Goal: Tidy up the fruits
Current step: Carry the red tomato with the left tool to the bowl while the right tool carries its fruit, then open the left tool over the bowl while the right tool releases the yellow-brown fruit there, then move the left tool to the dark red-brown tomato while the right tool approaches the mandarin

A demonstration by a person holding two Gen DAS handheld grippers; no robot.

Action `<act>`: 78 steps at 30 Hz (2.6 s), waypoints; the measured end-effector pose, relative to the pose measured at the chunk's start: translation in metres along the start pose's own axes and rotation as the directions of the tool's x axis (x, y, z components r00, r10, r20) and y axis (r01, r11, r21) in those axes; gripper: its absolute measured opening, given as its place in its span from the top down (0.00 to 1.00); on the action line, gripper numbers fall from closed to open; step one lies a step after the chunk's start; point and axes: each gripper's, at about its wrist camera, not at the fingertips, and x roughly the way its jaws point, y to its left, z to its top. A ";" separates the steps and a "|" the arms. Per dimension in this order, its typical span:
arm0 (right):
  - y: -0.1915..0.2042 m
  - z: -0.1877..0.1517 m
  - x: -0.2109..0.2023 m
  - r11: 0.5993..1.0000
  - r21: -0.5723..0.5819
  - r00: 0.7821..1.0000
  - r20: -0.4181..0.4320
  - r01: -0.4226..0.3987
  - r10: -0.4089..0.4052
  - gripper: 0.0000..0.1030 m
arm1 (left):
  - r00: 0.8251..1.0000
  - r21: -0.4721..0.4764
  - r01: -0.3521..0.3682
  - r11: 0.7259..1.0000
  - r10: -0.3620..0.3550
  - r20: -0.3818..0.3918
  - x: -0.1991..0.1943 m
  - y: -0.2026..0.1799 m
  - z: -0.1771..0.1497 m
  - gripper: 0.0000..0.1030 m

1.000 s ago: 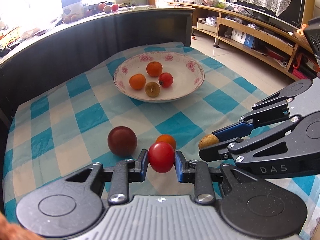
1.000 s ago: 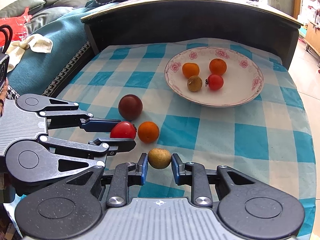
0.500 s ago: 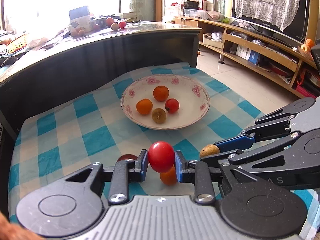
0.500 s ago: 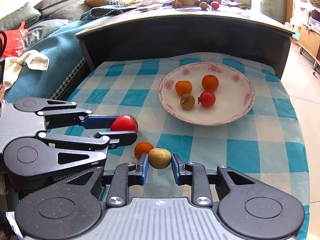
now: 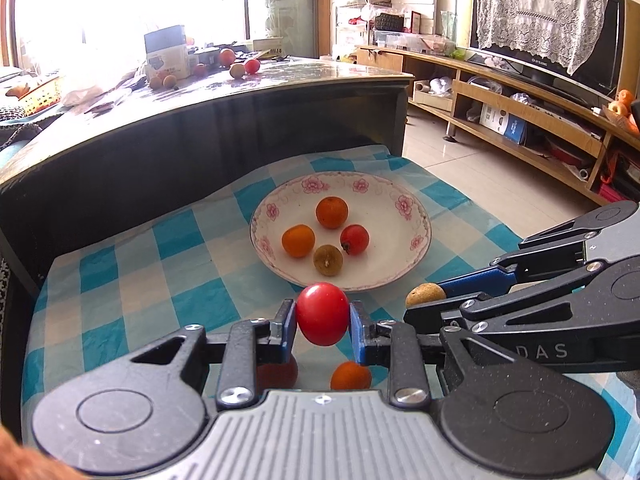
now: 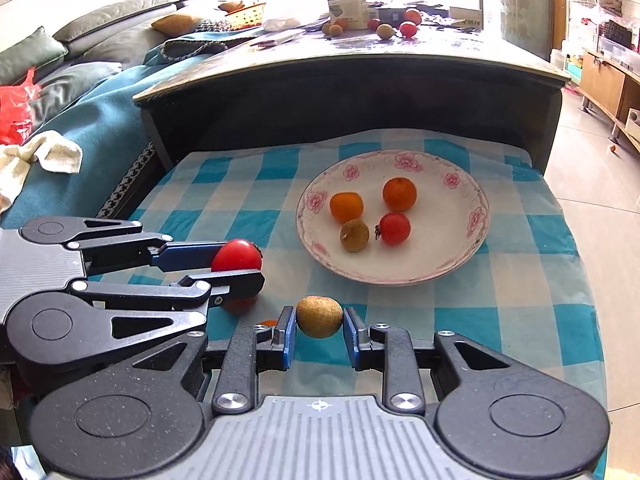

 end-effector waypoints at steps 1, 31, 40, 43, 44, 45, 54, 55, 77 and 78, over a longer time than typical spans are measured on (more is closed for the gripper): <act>-0.001 0.002 0.001 1.000 -0.001 1.000 0.003 0.004 -0.004 0.80 | 1.000 0.002 -0.001 1.000 0.001 0.002 0.001 0.000 0.002 0.64; -0.047 0.032 0.055 0.997 0.028 0.997 0.017 0.068 -0.069 0.79 | 0.999 0.005 -0.037 0.999 0.037 -0.023 0.076 0.004 0.029 0.64; -0.048 0.033 0.059 0.997 0.019 0.997 0.017 0.079 -0.080 0.79 | 0.999 -0.004 -0.048 0.999 0.048 -0.021 0.077 0.008 0.030 0.62; -0.048 0.033 0.059 0.996 0.018 0.996 0.019 0.085 -0.086 0.78 | 0.999 -0.005 -0.051 0.999 0.051 -0.018 0.075 0.008 0.031 0.61; -0.048 0.034 0.059 0.996 0.018 0.996 0.023 0.088 -0.089 0.77 | 0.998 -0.003 -0.052 0.999 0.052 -0.017 0.075 0.009 0.031 0.60; -0.048 0.034 0.059 0.996 0.019 0.996 0.024 0.089 -0.089 0.76 | 0.999 -0.002 -0.052 0.999 0.052 -0.016 0.074 0.009 0.031 0.60; -0.054 0.036 0.053 0.994 0.033 0.993 0.049 0.104 -0.105 0.74 | 0.998 0.005 -0.061 0.998 0.061 -0.006 0.059 0.013 0.031 0.60; -0.054 0.036 0.052 0.994 0.034 0.993 0.051 0.104 -0.106 0.74 | 0.998 0.006 -0.061 0.998 0.061 -0.006 0.057 0.013 0.031 0.60; 0.002 0.004 0.032 0.997 -0.047 0.997 -0.043 -0.068 0.066 0.73 | 0.993 -0.063 -0.052 0.997 0.044 -0.111 -0.010 0.035 -0.018 0.59; 0.004 0.002 0.033 0.996 -0.053 0.996 -0.050 -0.073 0.070 0.72 | 0.993 -0.075 -0.049 0.996 0.040 -0.115 -0.012 0.037 -0.021 0.59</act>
